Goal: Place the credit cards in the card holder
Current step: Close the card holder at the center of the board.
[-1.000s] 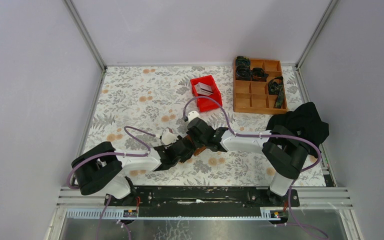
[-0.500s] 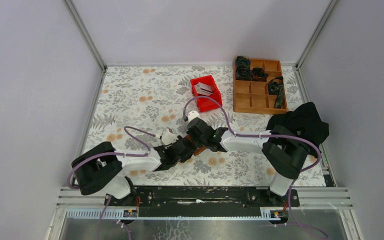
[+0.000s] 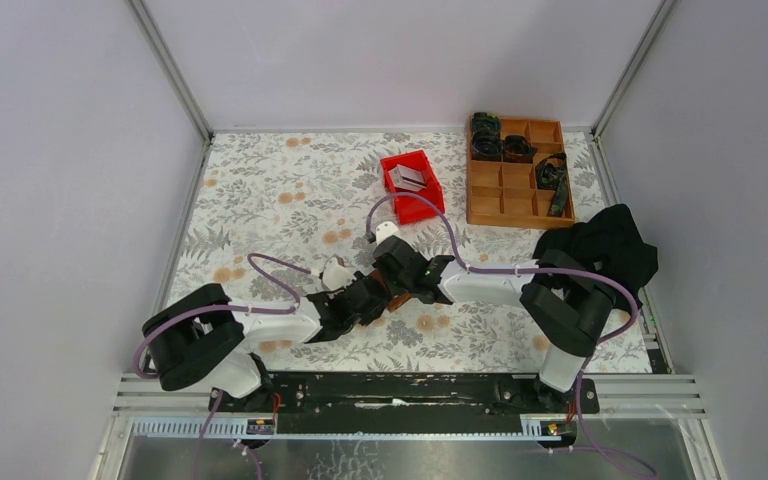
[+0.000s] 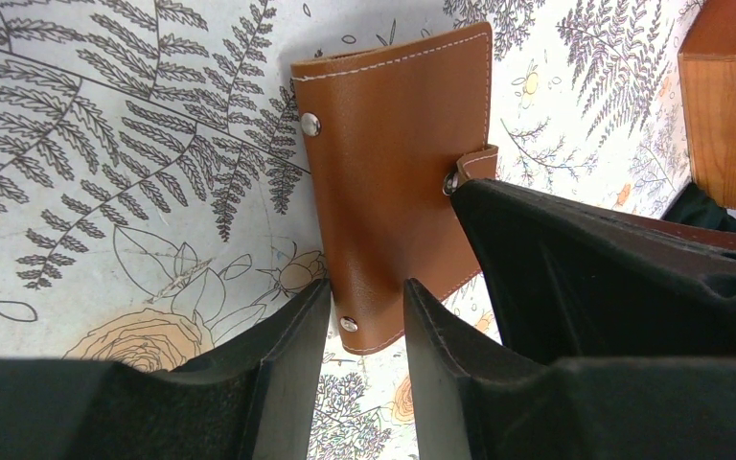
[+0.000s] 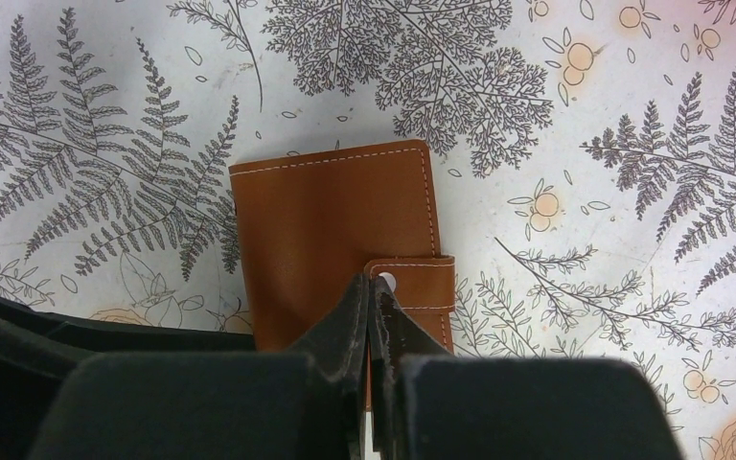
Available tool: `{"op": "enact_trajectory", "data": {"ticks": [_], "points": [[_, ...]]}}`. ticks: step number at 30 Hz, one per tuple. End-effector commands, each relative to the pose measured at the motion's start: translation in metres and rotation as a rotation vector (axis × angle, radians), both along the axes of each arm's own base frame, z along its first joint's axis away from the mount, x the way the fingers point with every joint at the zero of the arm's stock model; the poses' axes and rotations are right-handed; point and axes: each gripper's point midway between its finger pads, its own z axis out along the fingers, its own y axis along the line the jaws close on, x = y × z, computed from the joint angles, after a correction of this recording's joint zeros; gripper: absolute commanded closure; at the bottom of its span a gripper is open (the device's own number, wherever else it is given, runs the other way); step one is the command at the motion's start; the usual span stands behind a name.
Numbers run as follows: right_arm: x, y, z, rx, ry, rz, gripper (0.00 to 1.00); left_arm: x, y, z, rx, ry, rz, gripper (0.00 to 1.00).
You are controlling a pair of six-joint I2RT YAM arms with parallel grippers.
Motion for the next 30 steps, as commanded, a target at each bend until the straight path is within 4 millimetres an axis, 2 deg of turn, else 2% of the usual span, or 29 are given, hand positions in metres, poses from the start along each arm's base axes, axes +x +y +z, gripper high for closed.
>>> {"op": "enact_trajectory", "data": {"ticks": [1,13,30], "points": [[0.002,0.008,0.001,0.014,-0.007,-0.002,1.0,-0.106,0.128,-0.088,0.497,0.424,-0.089,0.56],[-0.007,0.007,-0.008,0.02,0.037,0.003,1.0,-0.104,0.126,-0.087,0.501,0.42,-0.091,0.56],[-0.027,-0.011,-0.038,0.009,0.115,-0.035,1.0,-0.105,0.126,-0.088,0.503,0.429,-0.085,0.56]]}}
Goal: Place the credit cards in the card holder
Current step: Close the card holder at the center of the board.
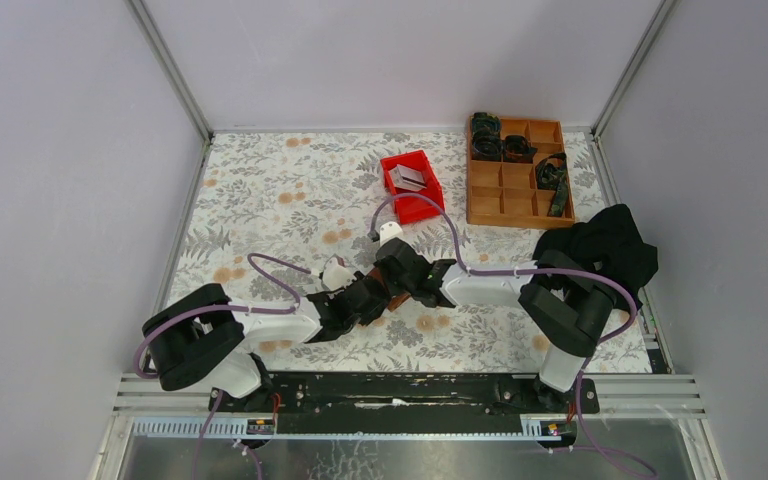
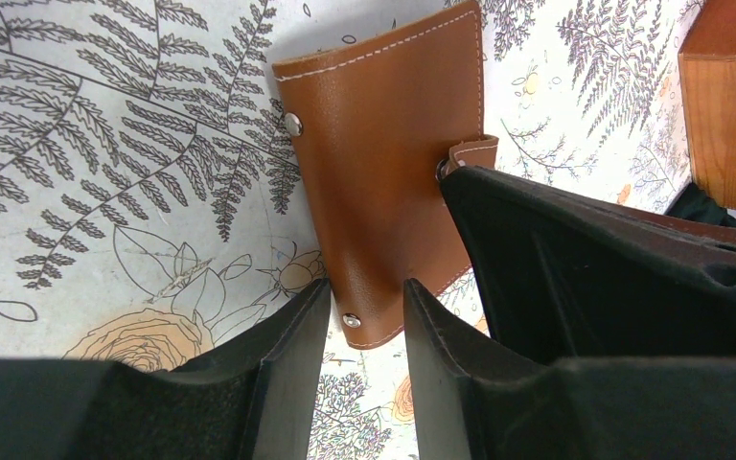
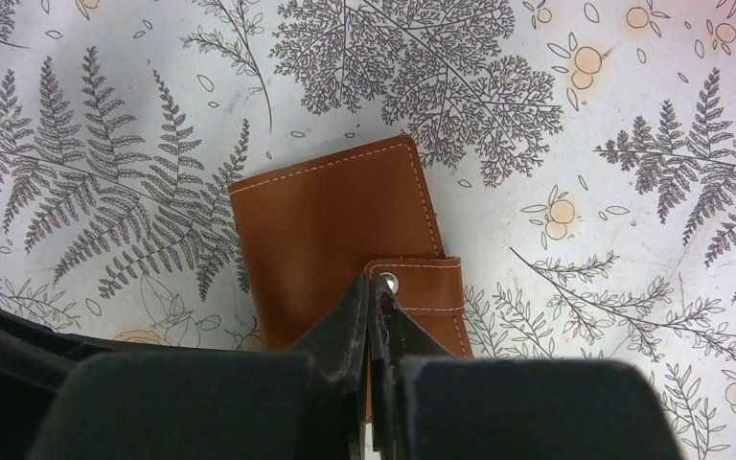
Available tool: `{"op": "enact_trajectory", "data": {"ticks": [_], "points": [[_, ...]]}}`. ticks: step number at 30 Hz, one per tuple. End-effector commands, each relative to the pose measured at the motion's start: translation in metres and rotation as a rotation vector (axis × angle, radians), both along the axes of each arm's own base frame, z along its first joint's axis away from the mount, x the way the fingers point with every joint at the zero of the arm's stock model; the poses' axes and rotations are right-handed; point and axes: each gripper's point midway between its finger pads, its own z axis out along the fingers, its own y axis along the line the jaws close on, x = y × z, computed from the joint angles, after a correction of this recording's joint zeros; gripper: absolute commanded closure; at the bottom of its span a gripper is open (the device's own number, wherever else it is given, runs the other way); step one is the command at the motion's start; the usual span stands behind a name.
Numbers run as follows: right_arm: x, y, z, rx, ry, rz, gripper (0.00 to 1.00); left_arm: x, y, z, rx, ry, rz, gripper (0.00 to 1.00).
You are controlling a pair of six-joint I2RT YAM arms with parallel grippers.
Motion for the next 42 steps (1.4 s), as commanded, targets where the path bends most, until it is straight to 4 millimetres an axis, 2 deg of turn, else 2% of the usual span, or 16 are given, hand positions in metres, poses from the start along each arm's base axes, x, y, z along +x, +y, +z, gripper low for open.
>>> {"op": "enact_trajectory", "data": {"ticks": [1,6,19,27,30,34,37,42], "points": [[-0.027,-0.017,-0.036,-0.061,0.117,0.006,1.0,-0.105,0.125,-0.088,0.502,0.428,-0.084,0.56],[-0.027,-0.022,-0.042,-0.077,0.131,-0.011,1.0,-0.105,0.125,-0.088,0.502,0.43,-0.086,0.56],[-0.035,-0.053,-0.078,-0.182,0.255,-0.088,1.0,-0.104,0.124,-0.086,0.494,0.424,-0.08,0.56],[-0.049,-0.065,-0.098,-0.215,0.342,-0.109,1.0,-0.104,0.125,-0.086,0.488,0.42,-0.066,0.56],[-0.044,-0.058,-0.087,-0.189,0.323,-0.101,0.95,-0.1,0.123,-0.082,0.476,0.4,-0.066,0.55],[-0.027,-0.044,-0.054,-0.155,0.255,-0.085,0.69,-0.09,0.117,-0.067,0.474,0.35,-0.077,0.46],[-0.011,-0.029,-0.022,-0.116,0.199,-0.075,0.55,-0.078,0.112,-0.048,0.491,0.302,-0.084,0.37],[0.005,-0.019,0.019,-0.063,0.129,-0.076,0.43,-0.057,0.1,-0.007,0.488,0.206,-0.084,0.3]]}}
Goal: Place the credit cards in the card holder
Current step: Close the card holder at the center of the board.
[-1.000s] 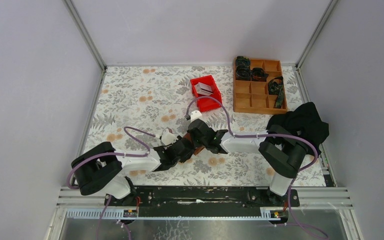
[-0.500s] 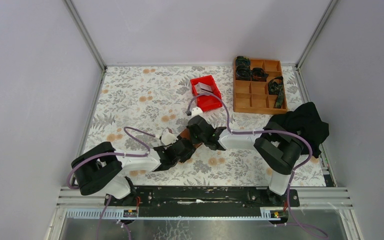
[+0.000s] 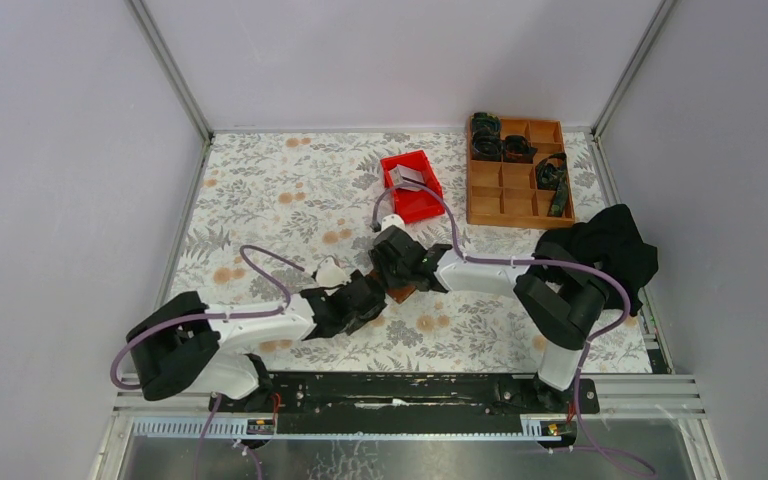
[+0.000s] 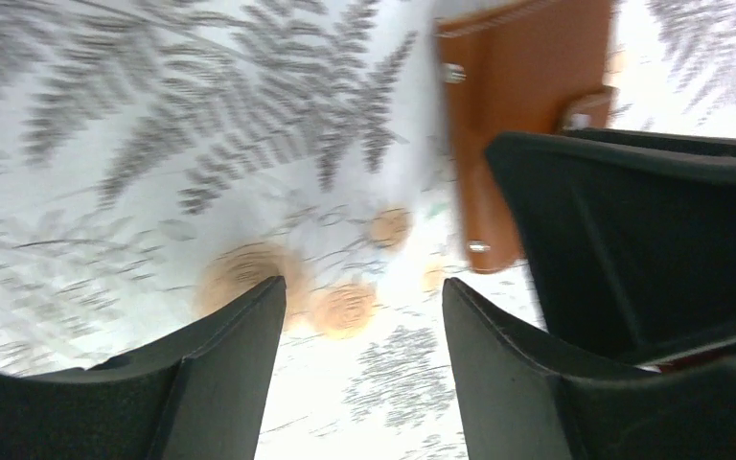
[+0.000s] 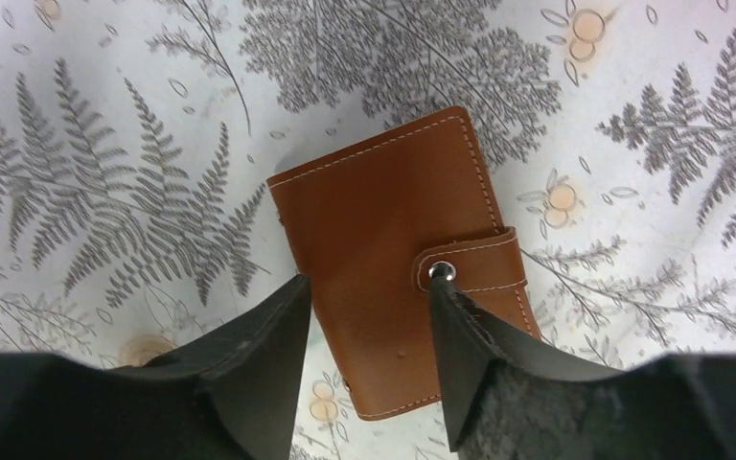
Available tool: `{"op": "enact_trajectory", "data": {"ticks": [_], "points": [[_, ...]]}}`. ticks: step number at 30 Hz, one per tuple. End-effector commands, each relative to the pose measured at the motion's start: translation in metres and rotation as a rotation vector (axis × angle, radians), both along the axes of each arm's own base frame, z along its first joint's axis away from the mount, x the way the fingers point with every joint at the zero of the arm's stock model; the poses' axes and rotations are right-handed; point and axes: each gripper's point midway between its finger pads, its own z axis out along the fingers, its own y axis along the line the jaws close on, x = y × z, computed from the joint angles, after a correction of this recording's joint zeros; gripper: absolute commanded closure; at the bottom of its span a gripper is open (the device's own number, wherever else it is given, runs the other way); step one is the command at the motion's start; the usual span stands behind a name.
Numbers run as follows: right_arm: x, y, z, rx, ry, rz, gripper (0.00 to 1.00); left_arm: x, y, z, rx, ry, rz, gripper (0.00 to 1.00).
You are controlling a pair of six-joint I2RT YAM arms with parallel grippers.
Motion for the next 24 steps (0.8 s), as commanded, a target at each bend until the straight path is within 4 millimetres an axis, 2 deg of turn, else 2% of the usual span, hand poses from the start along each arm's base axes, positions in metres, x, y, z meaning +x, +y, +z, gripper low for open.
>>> {"op": "enact_trajectory", "data": {"ticks": [1,8,12,17,19,21,24], "points": [[0.0,-0.017,0.028,-0.059,-0.004,0.004,0.43,-0.042,0.082,-0.017,0.384,0.145,-0.059,0.3],[0.009,0.0,0.087,0.061,-0.062,0.033,0.41,-0.022,0.083,0.036,0.369,0.013,-0.021,0.27],[0.014,-0.004,0.123,0.106,-0.133,0.002,0.4,-0.006,0.084,0.066,0.371,-0.087,0.003,0.22],[0.021,-0.041,0.149,0.104,-0.25,-0.098,0.33,0.022,0.077,0.105,0.378,-0.254,0.012,0.13],[0.021,-0.066,0.15,0.082,-0.294,-0.157,0.28,0.031,0.076,0.118,0.384,-0.313,0.009,0.08],[0.021,-0.094,0.163,0.078,-0.36,-0.228,0.2,0.037,0.077,0.13,0.388,-0.362,0.009,0.03],[0.02,-0.135,0.17,0.044,-0.438,-0.337,0.12,0.044,0.08,0.142,0.404,-0.427,-0.02,0.0]]}}
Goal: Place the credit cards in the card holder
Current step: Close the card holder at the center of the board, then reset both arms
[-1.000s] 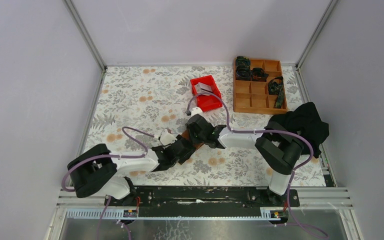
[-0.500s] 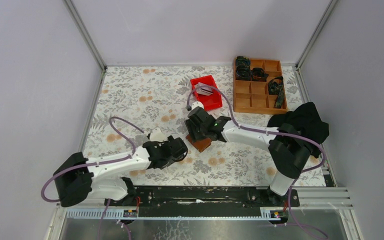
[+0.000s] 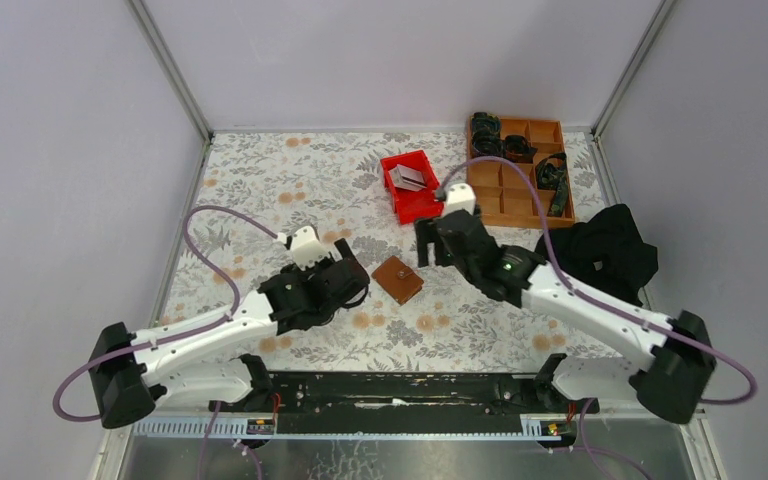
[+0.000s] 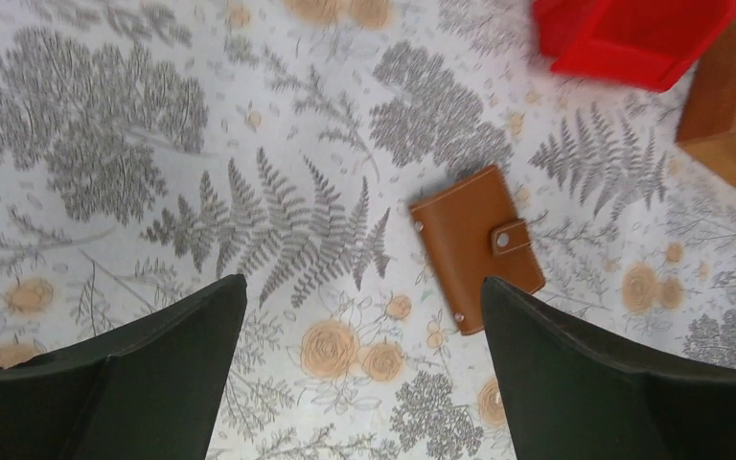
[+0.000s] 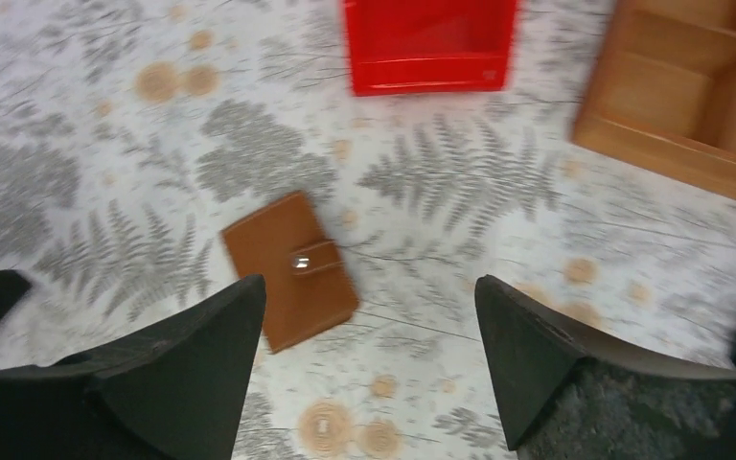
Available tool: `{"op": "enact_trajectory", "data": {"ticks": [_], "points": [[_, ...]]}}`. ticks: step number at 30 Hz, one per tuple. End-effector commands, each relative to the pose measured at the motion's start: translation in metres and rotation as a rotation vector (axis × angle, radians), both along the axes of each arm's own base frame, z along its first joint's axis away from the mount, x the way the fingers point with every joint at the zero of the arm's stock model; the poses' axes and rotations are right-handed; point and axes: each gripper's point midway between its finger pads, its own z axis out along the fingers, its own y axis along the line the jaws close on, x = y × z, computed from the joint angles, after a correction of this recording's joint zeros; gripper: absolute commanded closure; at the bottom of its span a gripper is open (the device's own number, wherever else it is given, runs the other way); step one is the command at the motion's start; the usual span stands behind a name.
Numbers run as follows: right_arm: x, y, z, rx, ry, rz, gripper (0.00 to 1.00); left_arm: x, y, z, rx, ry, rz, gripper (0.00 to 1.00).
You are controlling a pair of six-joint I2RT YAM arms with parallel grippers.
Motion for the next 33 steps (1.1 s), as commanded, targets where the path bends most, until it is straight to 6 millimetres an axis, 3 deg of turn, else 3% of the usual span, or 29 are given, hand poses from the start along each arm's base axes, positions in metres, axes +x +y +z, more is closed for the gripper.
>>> {"op": "enact_trajectory", "data": {"ticks": [1,7,16,24,33], "points": [[0.009,-0.066,0.021,-0.047,-0.143,-0.219,0.1,0.024,0.012,0.036,0.059,-0.177,-0.01,0.0],[-0.005,-0.113,0.027,-0.074,-0.161,-0.361,0.0,0.03,0.036,0.042,0.084,-0.218,0.023,0.0],[-0.015,-0.154,0.025,-0.171,-0.133,-0.587,0.01,0.032,0.057,0.041,0.126,-0.244,0.057,0.0],[-0.021,-0.163,0.016,-0.206,-0.106,-0.628,0.01,0.035,0.063,0.035,0.158,-0.239,0.049,0.0],[-0.02,-0.163,0.018,-0.187,-0.135,-0.614,0.01,0.043,0.069,0.037,0.184,-0.248,0.043,0.0]]}}
